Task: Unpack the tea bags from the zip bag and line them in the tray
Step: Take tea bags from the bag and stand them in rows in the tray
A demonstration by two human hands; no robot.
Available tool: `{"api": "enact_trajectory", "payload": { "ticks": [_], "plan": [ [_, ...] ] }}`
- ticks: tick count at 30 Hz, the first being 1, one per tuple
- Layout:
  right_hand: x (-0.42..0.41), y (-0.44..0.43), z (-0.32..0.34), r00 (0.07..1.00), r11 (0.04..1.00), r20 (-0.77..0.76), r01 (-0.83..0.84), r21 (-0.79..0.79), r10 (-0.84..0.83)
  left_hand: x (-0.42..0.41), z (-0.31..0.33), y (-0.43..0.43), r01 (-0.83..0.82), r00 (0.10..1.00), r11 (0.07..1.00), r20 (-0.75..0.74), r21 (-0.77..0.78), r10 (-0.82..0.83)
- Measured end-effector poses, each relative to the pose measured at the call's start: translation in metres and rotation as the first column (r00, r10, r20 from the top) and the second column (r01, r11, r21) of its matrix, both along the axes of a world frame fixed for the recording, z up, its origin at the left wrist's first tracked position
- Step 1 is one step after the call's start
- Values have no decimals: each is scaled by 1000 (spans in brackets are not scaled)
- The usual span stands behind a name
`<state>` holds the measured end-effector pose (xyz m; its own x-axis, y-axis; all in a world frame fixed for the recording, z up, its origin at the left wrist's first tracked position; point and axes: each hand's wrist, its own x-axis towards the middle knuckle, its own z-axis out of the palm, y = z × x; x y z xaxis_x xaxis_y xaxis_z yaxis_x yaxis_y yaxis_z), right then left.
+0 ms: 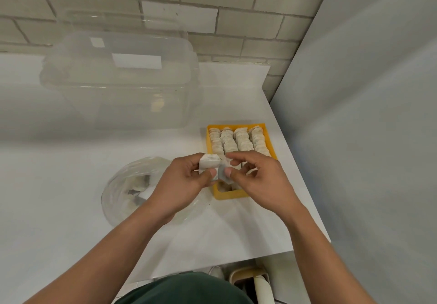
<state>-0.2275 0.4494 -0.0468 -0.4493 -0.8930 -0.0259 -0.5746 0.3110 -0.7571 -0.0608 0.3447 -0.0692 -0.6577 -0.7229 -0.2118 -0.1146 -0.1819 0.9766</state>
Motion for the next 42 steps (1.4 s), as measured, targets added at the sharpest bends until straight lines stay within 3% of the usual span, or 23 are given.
{"api": "enact_trajectory", "payload": {
  "ticks": [2, 4, 7, 11, 15, 18, 23, 25, 27, 30, 35, 38, 42],
  "plan": [
    [0, -3, 2, 997, 999, -62, -42, -4, 41, 1, 1, 0, 22, 1000, 999, 16, -41, -21],
    [-1, -5, 1, 999, 999, -8, -33, -7, 33, 2, 2, -1, -13, 1000, 999, -9, -33, 13],
    [-2, -4, -3, 970, 995, 240, 65, -82, -43, 2, 1, -1, -89, 991, 991, -91, 102, 99],
    [7, -2, -8, 843, 955, 523, 246, -163, -128, 2, 3, -3, -34, 980, 955, -178, 293, 89],
    [21, -1, -13, 747, 935, 650, 317, -160, -142, 1, 5, -4, 74, 986, 969, -162, 235, -36],
    [24, 0, -14, 734, 942, 667, 301, -151, -127, 1, 2, -7, 60, 995, 988, -93, 144, -47],
    [8, 0, -4, 929, 958, 352, 198, -208, -115, 2, 3, -14, 88, 972, 963, 234, -255, -27],
    [-1, 0, -3, 974, 973, 215, 113, -203, -68, 0, 3, -15, 113, 956, 938, 292, -328, -13],
    [-6, 1, -4, 981, 983, 187, 83, -166, -51, -2, 4, -15, 137, 950, 925, 313, -354, -21],
    [-10, 4, -1, 978, 990, 205, 65, -122, -39, -3, 1, -14, 145, 949, 928, 313, -343, -33],
    [-22, 5, 1, 1000, 996, 16, 11, -93, -9, -4, -2, -10, 110, 959, 961, 280, -255, -36],
    [-44, 9, 5, 975, 993, -203, 65, -101, -84, -3, -1, -9, 46, 976, 992, 216, -118, -19],
    [-80, 26, -1, 865, 997, -502, 60, 56, -23, 0, 0, -8, 41, 988, 999, 148, -9, -39]
  ]
}}
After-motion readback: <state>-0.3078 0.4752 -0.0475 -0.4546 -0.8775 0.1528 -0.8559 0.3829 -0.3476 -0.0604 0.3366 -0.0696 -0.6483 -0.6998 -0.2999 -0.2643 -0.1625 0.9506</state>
